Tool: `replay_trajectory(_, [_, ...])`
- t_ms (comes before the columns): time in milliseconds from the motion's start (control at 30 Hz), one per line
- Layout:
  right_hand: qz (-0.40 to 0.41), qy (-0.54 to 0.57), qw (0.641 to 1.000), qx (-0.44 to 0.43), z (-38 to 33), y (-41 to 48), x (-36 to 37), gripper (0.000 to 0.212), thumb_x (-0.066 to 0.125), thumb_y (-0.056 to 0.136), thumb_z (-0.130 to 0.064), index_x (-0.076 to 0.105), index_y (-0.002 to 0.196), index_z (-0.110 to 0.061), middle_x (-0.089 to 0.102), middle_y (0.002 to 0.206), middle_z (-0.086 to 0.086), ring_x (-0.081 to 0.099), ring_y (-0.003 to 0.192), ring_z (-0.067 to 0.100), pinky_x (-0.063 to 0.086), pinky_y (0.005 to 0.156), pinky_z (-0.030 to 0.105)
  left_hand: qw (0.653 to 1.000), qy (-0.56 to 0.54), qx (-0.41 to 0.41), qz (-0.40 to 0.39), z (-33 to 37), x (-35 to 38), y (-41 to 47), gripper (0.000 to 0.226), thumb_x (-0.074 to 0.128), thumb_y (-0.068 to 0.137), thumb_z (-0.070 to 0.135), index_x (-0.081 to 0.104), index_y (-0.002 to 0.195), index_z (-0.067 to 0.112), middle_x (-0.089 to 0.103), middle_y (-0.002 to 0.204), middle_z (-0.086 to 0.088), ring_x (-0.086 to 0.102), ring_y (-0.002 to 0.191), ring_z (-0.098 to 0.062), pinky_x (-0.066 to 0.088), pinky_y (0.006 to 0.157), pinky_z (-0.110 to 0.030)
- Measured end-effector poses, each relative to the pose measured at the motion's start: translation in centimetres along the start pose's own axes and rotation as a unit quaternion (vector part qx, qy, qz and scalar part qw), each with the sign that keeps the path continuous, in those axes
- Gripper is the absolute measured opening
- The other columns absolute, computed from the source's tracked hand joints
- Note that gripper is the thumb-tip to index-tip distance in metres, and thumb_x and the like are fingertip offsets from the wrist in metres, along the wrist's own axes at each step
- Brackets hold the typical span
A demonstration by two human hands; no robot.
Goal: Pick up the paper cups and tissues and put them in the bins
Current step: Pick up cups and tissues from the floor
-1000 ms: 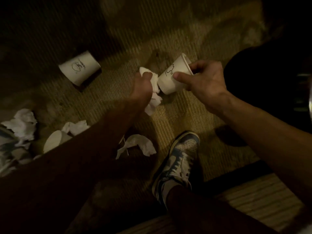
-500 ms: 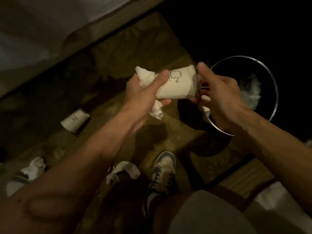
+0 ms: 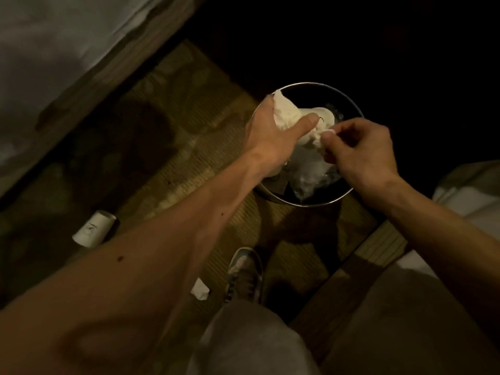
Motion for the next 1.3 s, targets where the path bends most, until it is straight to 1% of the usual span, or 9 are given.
replay_trajectory(200, [-0.13,-0.125,0.983,0.024,3.5,0.7,1.9,0.035,0.057,0.098,-0.029,0.058,0.131,-0.016,0.063,0.126,0.003,0.058,0.106,0.012,0.046,0.086,0.026,0.971,0.116,-0.127,-0.165,-3.7,2.5,-0.2,0.082,0.07,0.088,0.044,0.024,0.153,0.025,0.046,0.145,-0.006,0.048,0.13,-0.026,0.046,0.104,-0.045])
replay_trajectory(367, [-0.226,-0.222,0.948,0.028,4.5,0.1,2.4,0.03,0.049,0.101,-0.025,0.06,0.129,-0.021,0.066,0.123,0.008,0.062,0.092,0.016,0.046,0.074,0.022,0.957,0.216,-0.071,-0.178,-3.6,1.8,-0.4,0.096,0.08,0.082,0.02,0.017,0.154,0.028,0.045,0.142,-0.01,0.05,0.124,-0.028,0.048,0.093,-0.035])
replay_trajectory(467, [-0.221,-0.272,0.937,-0.001,3.5,-0.6,2.0,0.027,0.05,0.1,-0.026,0.065,0.121,-0.019,0.068,0.119,0.008,0.063,0.094,0.02,0.042,0.076,0.024,0.958,0.249,-0.005,-0.144,-2.5,0.0,-1.3,0.07,0.071,0.09,0.02,0.035,0.15,0.024,0.044,0.148,-0.007,0.048,0.129,-0.024,0.044,0.089,-0.024])
replay_trajectory(567, [-0.2,-0.295,0.933,-0.054,1.1,-2.2,1.6,0.021,0.054,0.098,-0.027,0.069,0.11,-0.018,0.07,0.111,0.008,0.063,0.093,0.023,0.044,0.076,0.028,0.97,0.214,0.045,-0.102,-1.3,-3.0,-3.1,0.031,0.063,0.095,0.025,0.059,0.126,0.024,0.062,0.12,0.0,0.058,0.108,-0.016,0.045,0.075,-0.02])
replay_trajectory(700, [-0.275,-0.291,0.909,-0.114,-4.8,-5.5,4.0,0.02,0.056,0.097,-0.03,0.069,0.103,-0.016,0.07,0.101,0.005,0.063,0.088,0.019,0.052,0.078,0.037,0.964,0.241,0.073,-0.086,-0.6,-9.8,-7.1,0.004,0.063,0.095,0.027,0.065,0.095,0.024,0.062,0.075,0.006,0.059,0.071,-0.007,0.045,0.061,-0.023])
replay_trajectory(933, [-0.375,-0.34,0.818,-0.274,-20.6,-15.7,14.3,0.01,0.06,0.095,-0.033,0.067,0.098,-0.025,0.053,0.075,-0.017,0.053,0.075,0.007,0.038,0.068,0.024,0.938,0.341,0.039,0.048,-1.6,-26.9,-19.7,0.04,0.065,0.09,0.044,0.047,0.061,0.024,0.048,0.054,0.011,0.045,0.053,0.0,0.03,0.051,-0.023])
replay_trajectory(1100, [-0.463,-0.363,0.762,-0.27,-23.8,-26.8,24.4,0.006,0.06,0.095,-0.029,0.064,0.099,-0.027,0.06,0.082,-0.012,0.06,0.08,0.01,0.044,0.064,0.026,0.965,0.222,-0.095,0.104,-11.6,-35.1,-30.3,0.026,0.064,0.092,0.041,0.061,0.071,0.025,0.06,0.067,0.008,0.058,0.063,-0.005,0.037,0.052,-0.023])
replay_trajectory(1233, [-0.534,-0.387,0.742,-0.121,-17.1,-32.2,31.5,0.016,0.05,0.099,-0.017,0.062,0.11,-0.02,0.063,0.095,0.0,0.064,0.086,0.017,0.053,0.065,0.026,0.975,0.09,-0.18,0.088,-22.3,-33.5,-34.8,0.019,0.059,0.097,0.03,0.067,0.091,0.014,0.067,0.078,-0.001,0.063,0.066,-0.014,0.048,0.052,-0.027])
replay_trajectory(1300, [-0.535,-0.39,0.749,-0.044,-12.4,-32.2,34.3,0.019,0.047,0.1,-0.012,0.061,0.111,-0.019,0.062,0.101,0.005,0.063,0.087,0.02,0.055,0.066,0.028,0.971,0.096,-0.216,0.045,-26.9,-31.1,-34.4,0.022,0.059,0.096,0.03,0.064,0.114,0.017,0.068,0.104,-0.006,0.064,0.084,-0.018,0.045,0.062,-0.028])
Point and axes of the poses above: each hand's wrist, its own y-axis towards the middle knuckle, its own x-axis out of the palm, z = x × y, the point moved 5 cm from there along y, towards the middle knuckle
